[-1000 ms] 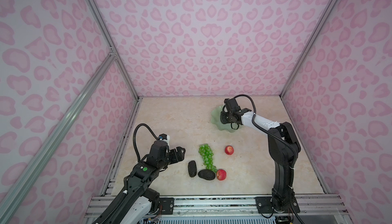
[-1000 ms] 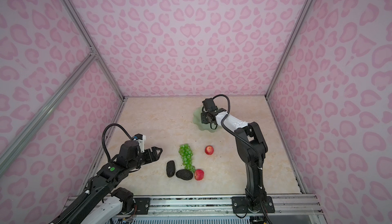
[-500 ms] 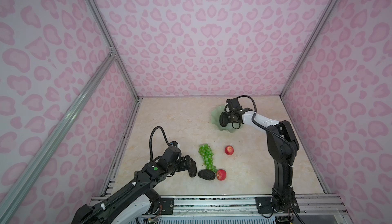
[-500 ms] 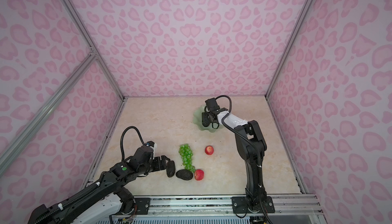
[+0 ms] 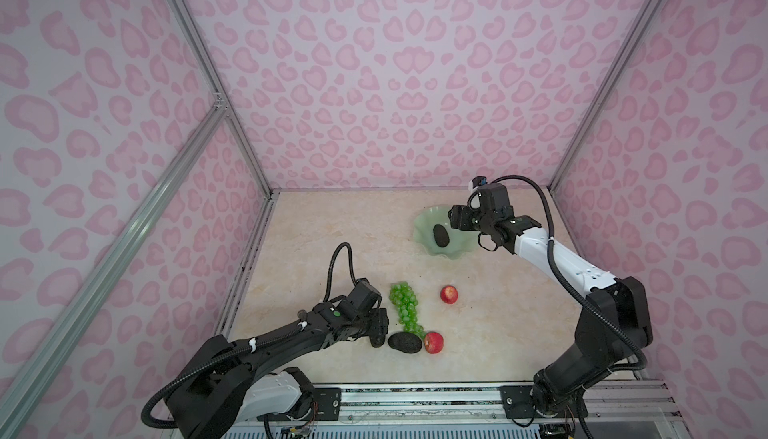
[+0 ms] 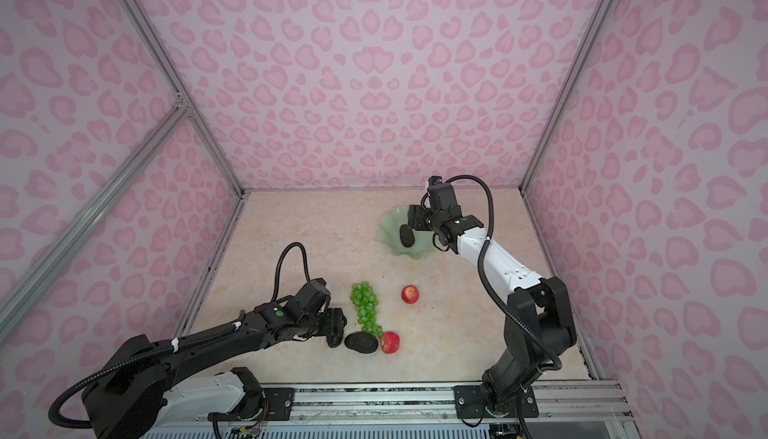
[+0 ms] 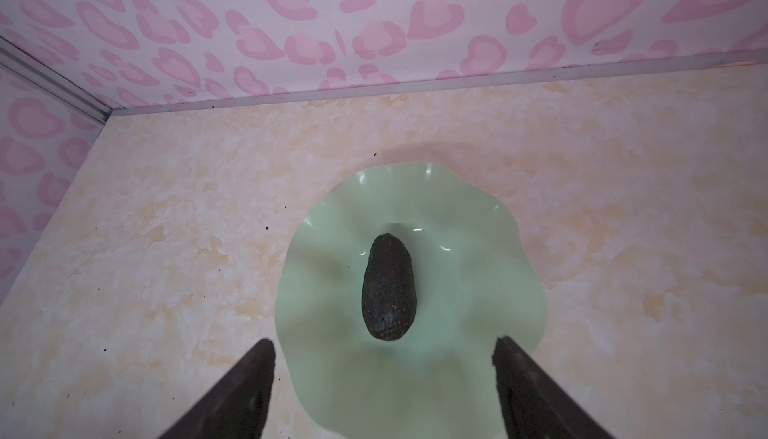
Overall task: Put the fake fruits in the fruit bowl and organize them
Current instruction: 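Carry the nearest avocado to the bowl with left gripper while right gripper withdraws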
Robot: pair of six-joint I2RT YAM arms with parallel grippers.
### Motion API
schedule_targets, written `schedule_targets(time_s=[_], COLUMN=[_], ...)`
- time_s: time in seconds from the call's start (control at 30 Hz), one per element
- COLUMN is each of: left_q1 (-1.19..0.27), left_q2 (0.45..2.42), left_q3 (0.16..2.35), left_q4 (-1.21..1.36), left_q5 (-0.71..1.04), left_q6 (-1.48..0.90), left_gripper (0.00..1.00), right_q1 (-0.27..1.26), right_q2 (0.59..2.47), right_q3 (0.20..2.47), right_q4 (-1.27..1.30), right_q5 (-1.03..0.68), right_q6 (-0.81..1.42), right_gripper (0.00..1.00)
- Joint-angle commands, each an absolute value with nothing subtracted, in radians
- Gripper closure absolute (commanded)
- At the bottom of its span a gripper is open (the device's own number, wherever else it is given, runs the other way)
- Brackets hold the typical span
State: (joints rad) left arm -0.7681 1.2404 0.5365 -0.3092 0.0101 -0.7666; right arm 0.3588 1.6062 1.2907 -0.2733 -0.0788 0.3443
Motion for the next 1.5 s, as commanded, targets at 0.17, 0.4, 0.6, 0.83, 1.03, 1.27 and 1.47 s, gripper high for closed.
schedule_targets(time_s=[0.17,0.4,0.6,0.83,1.03,1.27,1.47], left_q1=[-0.777,-0.773,-0.705,-0.632,-0.611,-0.611,-0.617], left_q2=[1.247,1.184,1.430,1.845,2.085,2.237,2.324], left_q3=[0.576,0.814,1.170,1.631,1.857,1.967,2.036], left_q4=[-0.339,-0.512,-0.493,-0.500,-0.505,-0.475,-0.477], left_q5=[-0.011,-0.077,-0.074,-0.002,-0.001,-0.012,-0.018], left_q6=[-0.770,-0.690,-0.497,-0.376,-0.382,-0.455,-0.482], left_gripper=[0.52,0.52,0.51,0.51,0.52,0.51,0.50], right_q1=[0.321,0.291,0.271,0.253,0.233,0.210,0.172], right_q2=[1.531,1.502,1.458,1.373,1.323,1.308,1.311], right_q3=[1.185,1.156,1.109,1.015,0.976,0.968,0.964], right_q4=[-0.238,-0.252,-0.261,-0.259,-0.269,-0.279,-0.281], right_q5=[-0.082,-0.094,-0.100,-0.101,-0.116,-0.133,-0.161], right_q6=[0.383,0.386,0.388,0.393,0.387,0.371,0.360], right_gripper=[0.17,0.17,0.18,0.18,0.18,0.18,0.18])
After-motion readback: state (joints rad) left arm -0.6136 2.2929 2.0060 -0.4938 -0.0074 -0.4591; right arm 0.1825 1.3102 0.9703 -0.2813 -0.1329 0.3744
